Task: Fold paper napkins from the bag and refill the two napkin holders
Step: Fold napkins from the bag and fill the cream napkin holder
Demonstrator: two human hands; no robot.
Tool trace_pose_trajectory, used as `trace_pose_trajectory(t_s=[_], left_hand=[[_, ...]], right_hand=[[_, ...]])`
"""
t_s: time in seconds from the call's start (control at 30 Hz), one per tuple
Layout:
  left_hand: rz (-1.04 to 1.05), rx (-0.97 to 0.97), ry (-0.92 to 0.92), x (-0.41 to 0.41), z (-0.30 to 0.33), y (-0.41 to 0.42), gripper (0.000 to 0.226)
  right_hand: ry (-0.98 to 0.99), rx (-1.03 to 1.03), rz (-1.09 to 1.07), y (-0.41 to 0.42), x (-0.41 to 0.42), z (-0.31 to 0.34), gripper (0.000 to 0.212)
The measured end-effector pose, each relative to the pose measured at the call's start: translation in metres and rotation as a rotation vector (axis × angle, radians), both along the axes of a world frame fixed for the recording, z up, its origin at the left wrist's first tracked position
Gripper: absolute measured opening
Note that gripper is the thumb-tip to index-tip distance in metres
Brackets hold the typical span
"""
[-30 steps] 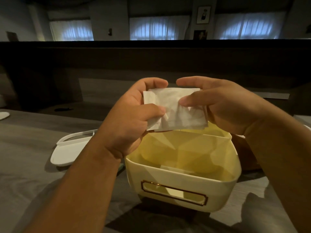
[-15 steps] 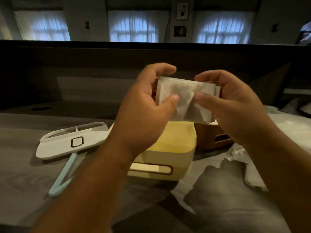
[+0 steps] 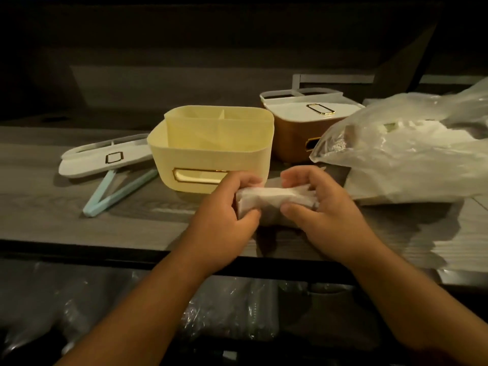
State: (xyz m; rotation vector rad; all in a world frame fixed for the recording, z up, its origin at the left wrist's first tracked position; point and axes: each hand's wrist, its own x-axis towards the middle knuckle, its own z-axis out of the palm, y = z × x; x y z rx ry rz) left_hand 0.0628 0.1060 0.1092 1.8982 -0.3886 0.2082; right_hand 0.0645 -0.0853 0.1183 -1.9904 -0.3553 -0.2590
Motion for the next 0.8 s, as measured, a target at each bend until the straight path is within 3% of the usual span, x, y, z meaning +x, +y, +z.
trace_pose_trajectory(t_s=[0.17, 0.53, 0.8], left_hand=[[0.004, 0.005, 0.063, 0.001, -0.001, 0.001, 0.047], [-0.035, -0.045, 0.038, 0.002, -0.002, 0.003, 0.043], [-0.022, -0.095, -0.037, 0.002, -0.002, 0.003, 0.034]], right_hand=[[0.079, 0.058, -0.007, 0.002, 0.002, -0.002, 0.059], [0.168, 0.17, -0.009, 0.018, -0.003, 0.001, 0.069], [0.146, 0.292, -0.01, 0.028, 0.001, 0.011, 0.061]])
